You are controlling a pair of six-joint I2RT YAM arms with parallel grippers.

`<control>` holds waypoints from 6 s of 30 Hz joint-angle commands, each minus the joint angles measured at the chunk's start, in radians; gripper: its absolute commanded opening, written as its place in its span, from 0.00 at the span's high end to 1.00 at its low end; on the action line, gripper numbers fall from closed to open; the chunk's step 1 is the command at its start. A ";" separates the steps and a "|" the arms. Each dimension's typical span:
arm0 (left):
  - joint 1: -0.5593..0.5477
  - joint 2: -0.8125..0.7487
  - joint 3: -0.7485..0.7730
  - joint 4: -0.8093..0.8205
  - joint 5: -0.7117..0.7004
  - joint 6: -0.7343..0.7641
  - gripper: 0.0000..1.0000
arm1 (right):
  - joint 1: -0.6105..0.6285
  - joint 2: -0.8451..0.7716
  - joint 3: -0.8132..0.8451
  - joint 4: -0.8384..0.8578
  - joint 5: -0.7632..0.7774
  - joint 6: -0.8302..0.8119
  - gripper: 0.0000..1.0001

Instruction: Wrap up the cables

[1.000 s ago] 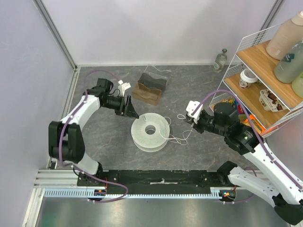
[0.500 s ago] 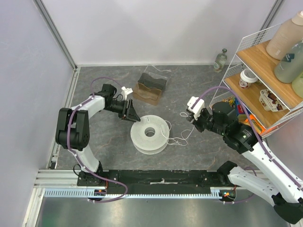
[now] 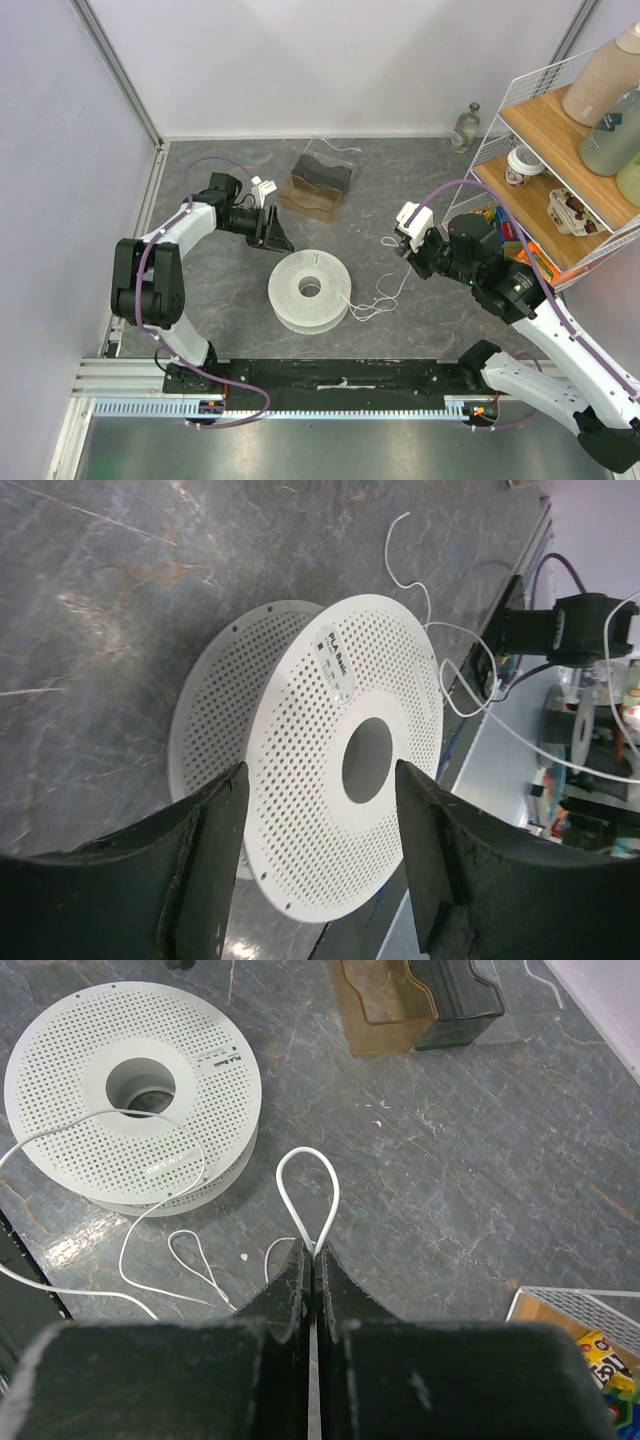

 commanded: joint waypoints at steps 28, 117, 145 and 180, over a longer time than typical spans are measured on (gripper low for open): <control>0.008 0.184 0.048 -0.197 0.187 0.223 0.80 | -0.005 0.088 0.111 -0.015 -0.079 -0.037 1.00; -0.214 -0.680 -0.159 -0.028 -0.129 0.782 0.44 | 0.085 0.632 0.252 0.061 -0.623 0.270 1.00; -0.328 -0.654 -0.236 0.073 -0.123 0.808 0.55 | 0.107 0.746 0.223 0.243 -0.554 0.621 1.00; -0.391 -0.664 -0.284 0.127 -0.201 0.768 0.70 | 0.151 0.755 0.220 0.320 -0.525 0.709 1.00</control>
